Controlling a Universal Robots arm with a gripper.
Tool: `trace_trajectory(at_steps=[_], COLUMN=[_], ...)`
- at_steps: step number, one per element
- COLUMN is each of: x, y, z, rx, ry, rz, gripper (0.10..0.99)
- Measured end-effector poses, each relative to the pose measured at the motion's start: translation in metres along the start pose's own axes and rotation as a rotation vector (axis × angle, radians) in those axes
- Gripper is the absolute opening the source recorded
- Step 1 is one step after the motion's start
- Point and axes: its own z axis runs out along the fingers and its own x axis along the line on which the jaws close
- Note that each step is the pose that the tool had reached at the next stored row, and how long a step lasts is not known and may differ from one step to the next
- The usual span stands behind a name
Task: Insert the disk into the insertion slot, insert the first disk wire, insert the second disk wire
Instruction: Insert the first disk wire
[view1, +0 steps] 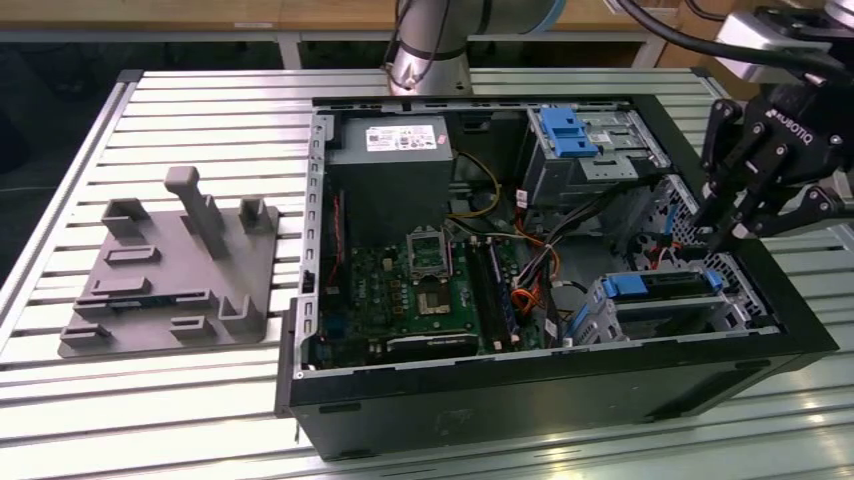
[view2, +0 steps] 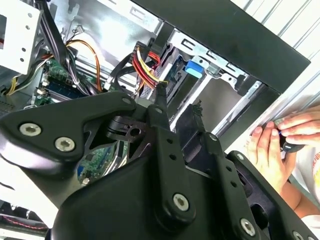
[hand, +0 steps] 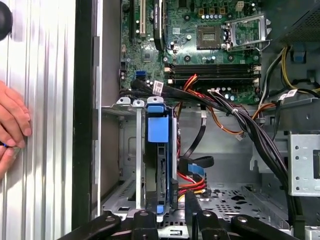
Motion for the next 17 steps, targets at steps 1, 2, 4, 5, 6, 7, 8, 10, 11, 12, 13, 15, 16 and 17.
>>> trace_trajectory(at_steps=[1, 2, 4, 5, 6, 7, 8, 10, 11, 12, 13, 15, 16, 17], x=[-0.0001, -0.0002, -0.0004, -0.0004, -0.0005, -0.0006, -0.0007, -0.0008, -0.0009, -0.001, -0.001, -0.0012, -0.0013, -0.0014], y=[-0.0002, -0.0003, -0.0005, -0.0005, -0.0006, -0.0006, -0.0007, -0.0008, -0.0008, -0.0009, -0.0009, -0.0009, -0.001, -0.001], z=[0.0015, 0.0029, 0.0053, 0.0062, 0.0071, 0.0081, 0.0093, 0.0116, 0.0127, 0.0135, 0.014, 0.0152, 0.0158, 0.0165], rx=[0.0, 0.0, 0.0, 0.0, 0.0, 0.0, 0.0, 0.0, 0.0, 0.0, 0.0, 0.0, 0.0, 0.0], ry=[0.0001, 0.0001, 0.0005, 0.0006, 0.0007, 0.0007, 0.0007, 0.0008, 0.0008, 0.0008, 0.001, 0.0009, 0.0008, 0.0008], rz=[0.0, 0.0, 0.0, 0.0, 0.0, 0.0, 0.0, 0.0, 0.0, 0.0, 0.0, 0.0, 0.0, 0.0], gripper=[0.353, 0.353, 0.353, 0.353, 0.353, 0.353, 0.353, 0.353, 0.353, 0.353, 0.353, 0.353, 0.353, 0.353])
